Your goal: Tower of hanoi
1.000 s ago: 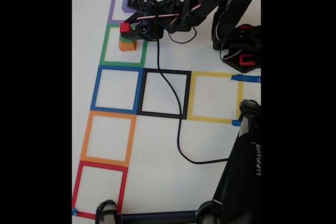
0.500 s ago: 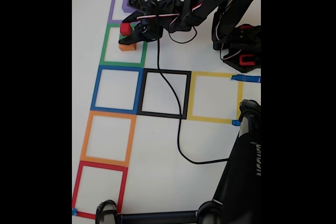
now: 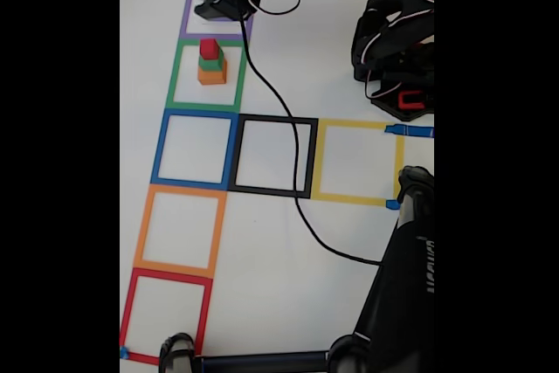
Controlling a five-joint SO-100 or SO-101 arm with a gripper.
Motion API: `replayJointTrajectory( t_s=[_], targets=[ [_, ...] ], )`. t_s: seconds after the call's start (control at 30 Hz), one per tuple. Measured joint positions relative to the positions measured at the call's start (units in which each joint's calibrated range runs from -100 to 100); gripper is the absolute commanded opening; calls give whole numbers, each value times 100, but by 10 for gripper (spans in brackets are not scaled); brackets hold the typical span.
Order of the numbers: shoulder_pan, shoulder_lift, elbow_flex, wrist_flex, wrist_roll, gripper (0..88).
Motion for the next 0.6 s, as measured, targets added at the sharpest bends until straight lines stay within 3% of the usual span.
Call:
replayJointTrajectory(
  t_s=[0.37,0.5,0.6],
  targets=[
    [1147,566,-4179,3910,0,11],
    [1404,1089,-5737,4982,0,11],
    [1603,1148,-6073,5200,0,21]
  ],
)
